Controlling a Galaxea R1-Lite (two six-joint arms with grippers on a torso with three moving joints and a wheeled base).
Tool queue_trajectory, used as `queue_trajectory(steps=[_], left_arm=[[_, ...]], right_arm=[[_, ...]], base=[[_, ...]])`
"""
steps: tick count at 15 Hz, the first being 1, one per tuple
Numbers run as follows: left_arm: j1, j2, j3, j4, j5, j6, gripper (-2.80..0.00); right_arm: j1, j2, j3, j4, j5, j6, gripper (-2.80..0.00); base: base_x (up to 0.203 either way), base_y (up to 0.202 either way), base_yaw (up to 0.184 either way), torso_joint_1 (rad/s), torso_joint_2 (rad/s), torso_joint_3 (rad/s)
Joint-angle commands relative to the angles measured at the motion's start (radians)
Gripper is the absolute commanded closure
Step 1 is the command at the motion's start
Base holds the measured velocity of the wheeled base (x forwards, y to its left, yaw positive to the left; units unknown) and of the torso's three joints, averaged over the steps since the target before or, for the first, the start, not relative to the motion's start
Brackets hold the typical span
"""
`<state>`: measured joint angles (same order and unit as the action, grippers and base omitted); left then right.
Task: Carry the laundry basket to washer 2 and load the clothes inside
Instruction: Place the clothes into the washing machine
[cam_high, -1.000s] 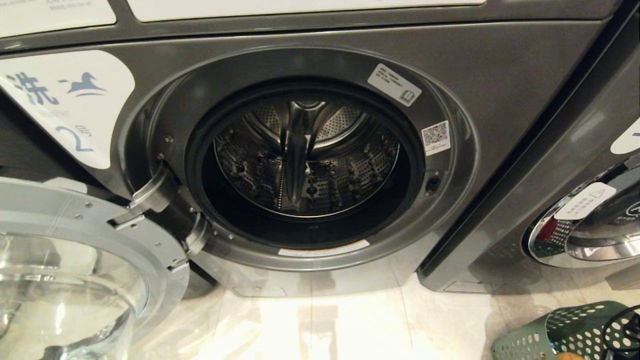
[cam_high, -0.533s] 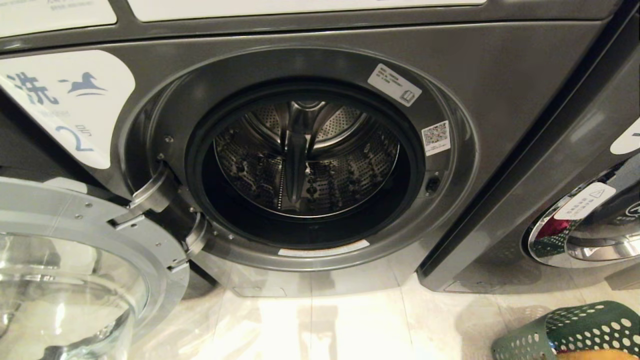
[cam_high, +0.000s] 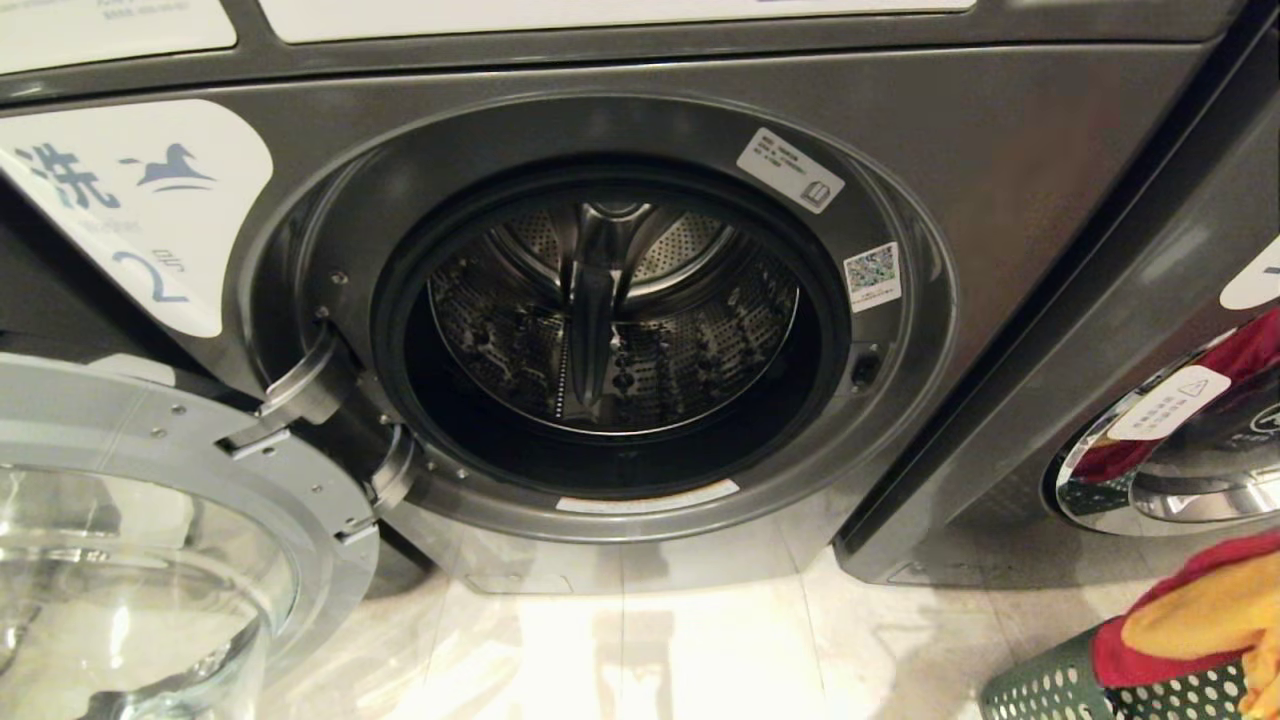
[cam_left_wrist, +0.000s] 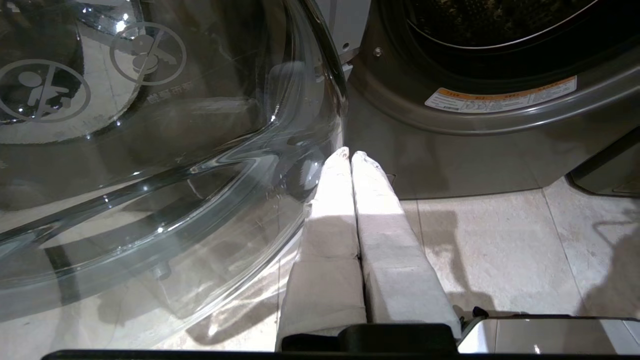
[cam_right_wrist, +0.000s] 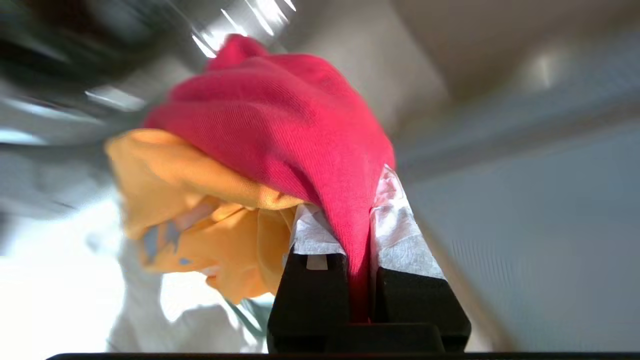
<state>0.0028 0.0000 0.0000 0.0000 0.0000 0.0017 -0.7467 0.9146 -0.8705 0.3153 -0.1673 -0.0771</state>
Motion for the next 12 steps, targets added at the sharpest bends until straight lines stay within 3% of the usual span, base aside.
queue_trajectory(steps=[1, 6, 10, 12], left_arm=[[0.0, 0.0, 0.002, 0.0, 0.0, 0.0, 0.0], [0.0, 0.0, 0.002, 0.0, 0.0, 0.0, 0.0], [0.0, 0.0, 0.002, 0.0, 0.0, 0.0, 0.0], [0.0, 0.0, 0.002, 0.0, 0.0, 0.0, 0.0]], right_arm=[[0.164, -0.134, -0.173, 0.1, 0.01, -0.013, 0.0], [0.558, -0.162, -0.374, 0.326, 0.109, -0.057, 0.0], [0.815, -0.152, -0.376, 0.355, 0.265, -0.161, 0.0], [0.955, -0.122, -0.333, 0.342, 0.286, -0.216, 0.0]], base=[[0.0, 0.0, 0.0, 0.0, 0.0, 0.0], [0.0, 0.0, 0.0, 0.0, 0.0, 0.0], [0.0, 0.0, 0.0, 0.0, 0.0, 0.0], [0.0, 0.0, 0.0, 0.0, 0.0, 0.0]])
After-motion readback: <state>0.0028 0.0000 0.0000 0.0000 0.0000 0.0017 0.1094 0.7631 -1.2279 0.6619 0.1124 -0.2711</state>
